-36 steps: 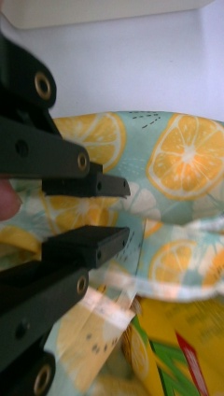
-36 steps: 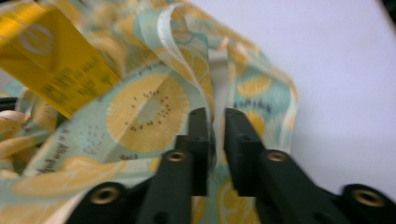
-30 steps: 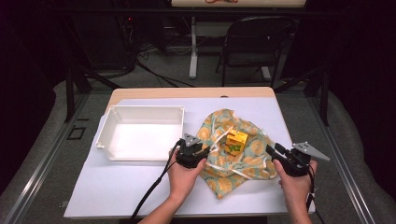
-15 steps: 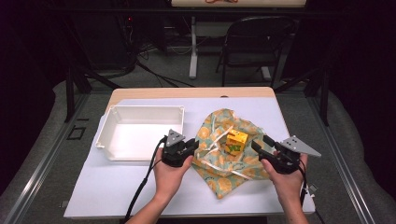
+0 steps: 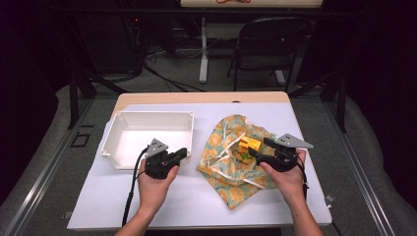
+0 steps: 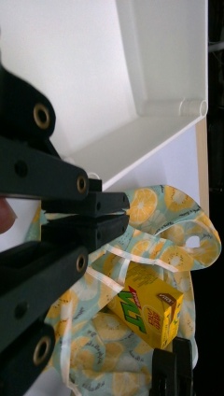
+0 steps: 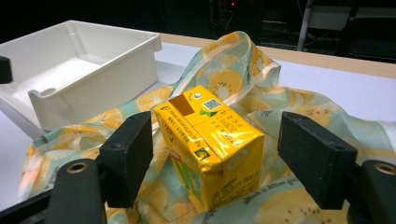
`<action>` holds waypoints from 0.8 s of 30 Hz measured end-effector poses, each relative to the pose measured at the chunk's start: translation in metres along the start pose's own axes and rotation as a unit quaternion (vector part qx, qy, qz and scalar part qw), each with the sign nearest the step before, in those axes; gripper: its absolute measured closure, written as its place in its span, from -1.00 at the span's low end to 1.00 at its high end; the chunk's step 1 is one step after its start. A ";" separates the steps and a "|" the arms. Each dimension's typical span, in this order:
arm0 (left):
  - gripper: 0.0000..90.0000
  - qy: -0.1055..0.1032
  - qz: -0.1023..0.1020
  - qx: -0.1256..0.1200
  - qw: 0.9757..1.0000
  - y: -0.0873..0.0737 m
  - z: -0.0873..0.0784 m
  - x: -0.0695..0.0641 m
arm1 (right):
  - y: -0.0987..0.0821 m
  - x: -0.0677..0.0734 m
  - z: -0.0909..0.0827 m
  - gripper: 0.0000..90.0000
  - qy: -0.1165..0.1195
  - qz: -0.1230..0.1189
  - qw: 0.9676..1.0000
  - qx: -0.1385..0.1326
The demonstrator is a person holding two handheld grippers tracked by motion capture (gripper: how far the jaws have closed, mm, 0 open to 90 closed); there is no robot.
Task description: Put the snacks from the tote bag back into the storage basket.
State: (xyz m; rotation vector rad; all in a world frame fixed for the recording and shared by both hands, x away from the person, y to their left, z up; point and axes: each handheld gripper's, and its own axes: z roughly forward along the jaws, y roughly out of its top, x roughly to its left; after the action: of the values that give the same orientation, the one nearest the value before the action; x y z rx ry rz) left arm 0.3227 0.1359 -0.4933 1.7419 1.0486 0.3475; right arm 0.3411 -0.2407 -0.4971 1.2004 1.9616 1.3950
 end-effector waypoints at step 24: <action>-0.28 -0.041 0.021 -0.014 0.999 -0.011 -0.012 0.010 | -0.012 -0.016 0.036 -0.46 0.048 -0.022 0.998 0.034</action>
State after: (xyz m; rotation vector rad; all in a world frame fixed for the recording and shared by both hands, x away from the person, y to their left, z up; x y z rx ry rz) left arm 0.3152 0.1521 -0.4995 1.7401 0.9451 0.3146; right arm 0.3723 -0.2364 -0.5241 1.1310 2.1050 1.3969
